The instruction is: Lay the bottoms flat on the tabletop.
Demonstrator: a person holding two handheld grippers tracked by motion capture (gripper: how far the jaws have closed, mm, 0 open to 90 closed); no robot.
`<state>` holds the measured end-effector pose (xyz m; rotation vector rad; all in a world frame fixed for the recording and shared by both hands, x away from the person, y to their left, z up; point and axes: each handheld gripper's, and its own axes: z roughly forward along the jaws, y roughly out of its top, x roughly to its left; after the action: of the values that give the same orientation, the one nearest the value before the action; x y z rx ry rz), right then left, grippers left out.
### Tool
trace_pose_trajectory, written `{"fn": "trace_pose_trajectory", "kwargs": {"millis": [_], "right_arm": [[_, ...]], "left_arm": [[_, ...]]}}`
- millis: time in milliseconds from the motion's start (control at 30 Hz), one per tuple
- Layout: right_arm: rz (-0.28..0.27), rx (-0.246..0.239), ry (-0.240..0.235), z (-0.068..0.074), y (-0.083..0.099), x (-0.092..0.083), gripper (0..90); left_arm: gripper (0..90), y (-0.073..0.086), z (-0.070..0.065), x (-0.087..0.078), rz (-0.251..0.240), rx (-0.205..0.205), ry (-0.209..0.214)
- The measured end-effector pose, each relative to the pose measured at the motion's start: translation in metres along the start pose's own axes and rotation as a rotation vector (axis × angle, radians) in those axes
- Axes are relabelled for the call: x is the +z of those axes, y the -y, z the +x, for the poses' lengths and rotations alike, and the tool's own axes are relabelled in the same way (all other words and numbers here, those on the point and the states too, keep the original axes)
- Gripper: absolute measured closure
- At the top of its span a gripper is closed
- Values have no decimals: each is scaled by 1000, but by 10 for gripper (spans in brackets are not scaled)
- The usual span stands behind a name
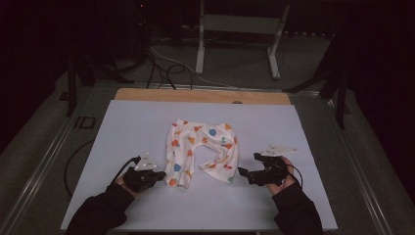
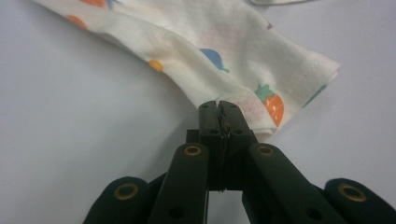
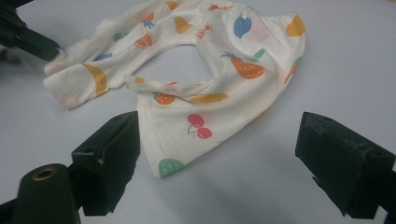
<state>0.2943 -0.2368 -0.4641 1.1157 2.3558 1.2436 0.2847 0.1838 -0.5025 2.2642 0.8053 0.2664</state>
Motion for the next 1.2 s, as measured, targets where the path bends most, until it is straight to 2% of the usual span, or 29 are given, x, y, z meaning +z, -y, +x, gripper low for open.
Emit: {"fn": "trace_pose_trajectory", "kwargs": {"millis": [133, 300, 367, 467, 600, 767, 867, 967, 1067, 1167, 1200], "right_arm": [[-7, 6, 4, -1, 2, -4, 141], [-18, 18, 7, -2, 5, -10, 141], [-18, 21, 10, -2, 6, -12, 141], [-19, 25, 12, -2, 8, -14, 141], [-18, 25, 15, -2, 9, -16, 141], [-15, 22, 18, -2, 10, -18, 141], [-14, 28, 20, -3, 12, -19, 141], [-11, 28, 25, -3, 14, -20, 141], [-12, 33, 24, -4, 14, -20, 141], [-15, 31, 23, -3, 13, -19, 141], [-16, 34, 21, -3, 13, -20, 141]], "left_arm": [[900, 7, 3, -16, -18, -12, -21], [900, 21, 7, -28, -10, -27, -35], [900, 27, 8, -33, -10, -42, -30], [900, 33, 7, -38, -6, -43, -31], [899, 42, 3, -43, 4, -39, -32], [894, 53, 5, -45, 28, -52, -34], [893, 57, 7, -46, 43, -55, -43], [890, 61, 8, -46, 65, -39, -64], [882, 63, 10, -47, 55, -53, -47], [828, 63, 10, -48, 54, -48, -40], [617, 59, 6, -50, 8, -53, -32]]}}
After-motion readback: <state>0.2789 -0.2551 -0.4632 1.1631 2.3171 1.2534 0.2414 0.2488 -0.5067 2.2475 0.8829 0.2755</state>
